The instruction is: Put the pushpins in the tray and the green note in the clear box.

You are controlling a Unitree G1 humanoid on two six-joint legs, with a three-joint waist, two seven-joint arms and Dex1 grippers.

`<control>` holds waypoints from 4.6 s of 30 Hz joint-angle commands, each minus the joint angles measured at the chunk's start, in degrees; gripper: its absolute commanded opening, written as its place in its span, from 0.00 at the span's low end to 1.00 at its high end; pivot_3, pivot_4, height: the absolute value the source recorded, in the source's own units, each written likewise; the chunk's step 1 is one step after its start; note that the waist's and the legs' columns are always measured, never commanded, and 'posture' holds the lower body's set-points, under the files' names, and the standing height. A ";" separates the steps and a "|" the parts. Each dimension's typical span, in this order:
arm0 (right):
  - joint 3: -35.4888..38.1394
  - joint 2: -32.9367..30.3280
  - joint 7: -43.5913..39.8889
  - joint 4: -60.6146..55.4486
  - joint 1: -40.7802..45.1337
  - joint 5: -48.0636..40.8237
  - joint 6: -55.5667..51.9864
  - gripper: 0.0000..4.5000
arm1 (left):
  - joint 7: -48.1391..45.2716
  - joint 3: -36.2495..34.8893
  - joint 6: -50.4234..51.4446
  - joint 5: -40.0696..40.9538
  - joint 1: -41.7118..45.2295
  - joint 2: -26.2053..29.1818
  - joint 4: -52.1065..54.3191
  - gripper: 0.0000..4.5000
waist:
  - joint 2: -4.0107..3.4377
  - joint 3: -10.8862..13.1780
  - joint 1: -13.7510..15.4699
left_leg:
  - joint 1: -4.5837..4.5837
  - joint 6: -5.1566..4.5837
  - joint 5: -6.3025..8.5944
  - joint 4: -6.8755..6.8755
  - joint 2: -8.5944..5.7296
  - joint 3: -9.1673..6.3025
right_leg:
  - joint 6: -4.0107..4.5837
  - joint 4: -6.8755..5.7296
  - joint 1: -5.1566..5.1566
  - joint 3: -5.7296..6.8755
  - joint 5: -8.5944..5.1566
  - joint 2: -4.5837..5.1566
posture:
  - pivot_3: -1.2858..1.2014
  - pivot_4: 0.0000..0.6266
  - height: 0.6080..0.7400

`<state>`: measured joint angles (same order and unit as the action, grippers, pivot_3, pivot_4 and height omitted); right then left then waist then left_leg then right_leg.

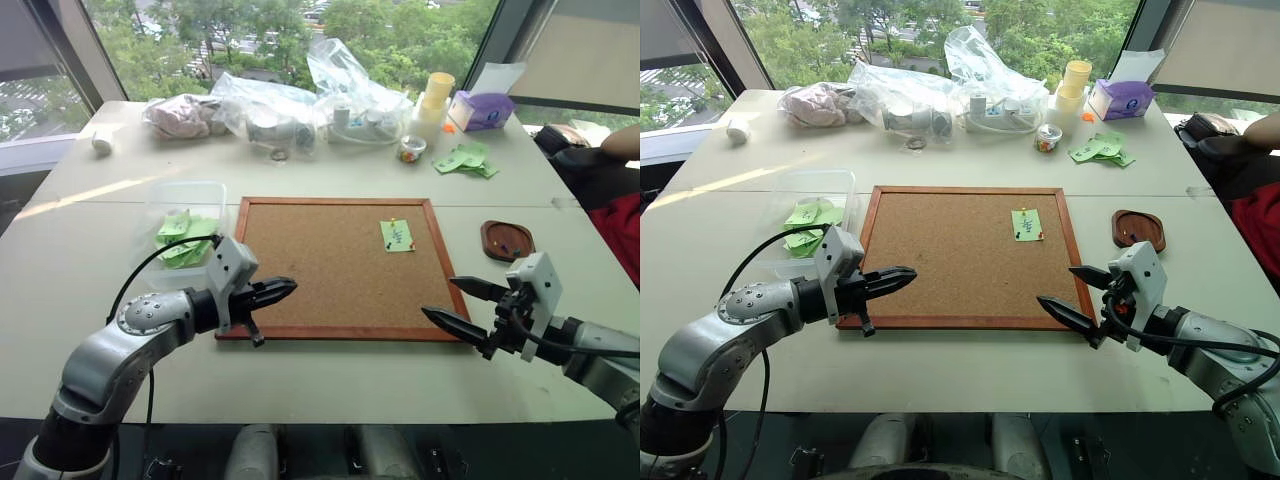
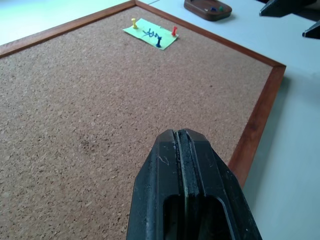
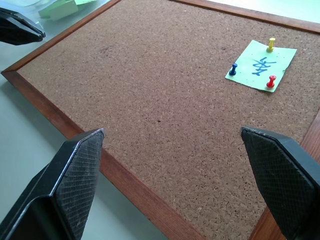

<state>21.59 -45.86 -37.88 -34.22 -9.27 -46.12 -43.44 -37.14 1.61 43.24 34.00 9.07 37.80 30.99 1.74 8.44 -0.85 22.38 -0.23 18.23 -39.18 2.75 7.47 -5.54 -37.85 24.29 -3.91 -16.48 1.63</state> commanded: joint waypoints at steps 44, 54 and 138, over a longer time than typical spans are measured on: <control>-21.79 14.73 9.37 48.47 44.52 28.84 14.95 1.00 | 3.13 16.43 8.19 -16.49 26.80 -12.03 -23.11 0.01 | -0.10 0.05 -0.14 | 0.08 0.38 -0.23 -0.02 0.01 0.15 | -0.04 -0.14 0.19 -0.04 0.02 -0.06 | 0.52 0.24 0.99; -23.52 18.05 4.68 58.84 49.26 33.87 22.21 1.00 | 4.40 16.55 11.27 -17.28 23.03 -13.32 -20.56 0.01 | -0.13 0.03 -0.31 | 0.05 0.39 -0.24 -0.05 0.01 0.16 | -0.05 -0.20 0.18 -0.03 0.03 -0.02 | 0.52 0.24 0.99; 8.92 13.60 27.90 61.91 44.92 24.70 17.12 1.00 | -4.25 21.35 3.78 -24.15 22.02 -11.95 -20.83 0.00 | -0.73 -0.10 -0.14 | -0.03 0.49 -0.29 -0.03 -0.03 0.19 | -0.06 -0.24 0.11 -0.13 0.03 -0.02 | 0.52 0.24 0.99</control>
<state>27.93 -32.18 -10.74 28.48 34.53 -19.10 -25.68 -41.05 21.67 46.90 10.33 31.63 26.30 9.58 1.02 8.34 -0.99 22.35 0.27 17.94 -39.21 2.73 7.65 -5.60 -38.08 24.40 -4.03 -16.45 1.62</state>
